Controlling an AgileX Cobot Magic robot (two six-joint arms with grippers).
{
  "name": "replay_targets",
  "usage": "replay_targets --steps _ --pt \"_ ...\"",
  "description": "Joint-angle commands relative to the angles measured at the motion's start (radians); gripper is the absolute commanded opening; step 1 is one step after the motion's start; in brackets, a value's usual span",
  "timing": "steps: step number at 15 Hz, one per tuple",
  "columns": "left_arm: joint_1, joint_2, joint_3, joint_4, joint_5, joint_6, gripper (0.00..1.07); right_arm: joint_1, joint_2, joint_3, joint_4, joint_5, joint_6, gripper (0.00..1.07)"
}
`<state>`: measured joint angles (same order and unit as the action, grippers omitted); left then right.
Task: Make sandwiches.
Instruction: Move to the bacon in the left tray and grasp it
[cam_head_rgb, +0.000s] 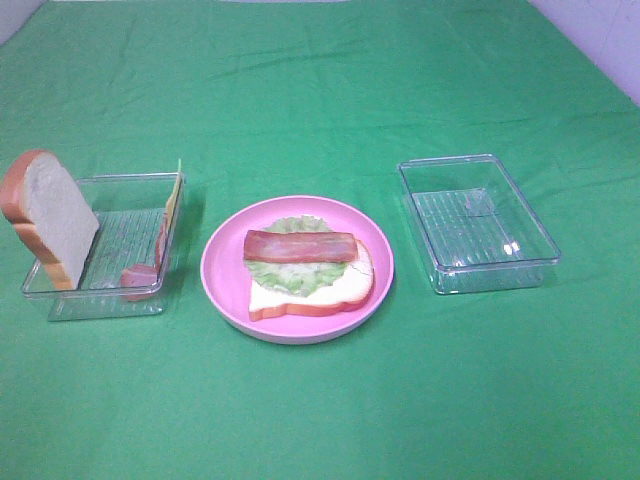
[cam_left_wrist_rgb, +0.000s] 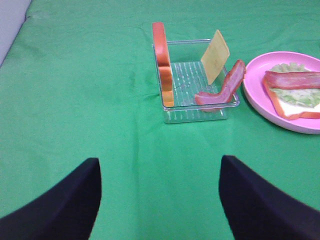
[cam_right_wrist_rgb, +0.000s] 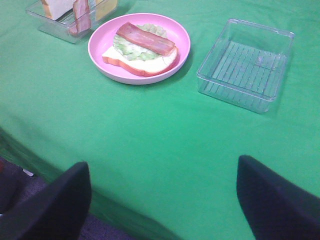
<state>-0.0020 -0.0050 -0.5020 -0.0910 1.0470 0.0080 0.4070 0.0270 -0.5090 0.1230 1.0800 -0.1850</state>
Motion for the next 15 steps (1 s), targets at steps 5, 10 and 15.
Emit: replay_targets --steps 5,10,15 --pt "0.001 0.433 -0.210 -0.155 -0.062 -0.001 0.64 -0.001 -0.009 0.004 0.002 -0.011 -0.010 0.76" --pt "0.001 0.925 -0.471 -0.226 0.015 0.002 0.64 -0.001 -0.009 0.004 0.002 -0.011 -0.010 0.76" --pt "-0.027 1.266 -0.712 -0.216 0.201 -0.055 0.64 -0.001 -0.009 0.004 0.002 -0.011 -0.010 0.76"
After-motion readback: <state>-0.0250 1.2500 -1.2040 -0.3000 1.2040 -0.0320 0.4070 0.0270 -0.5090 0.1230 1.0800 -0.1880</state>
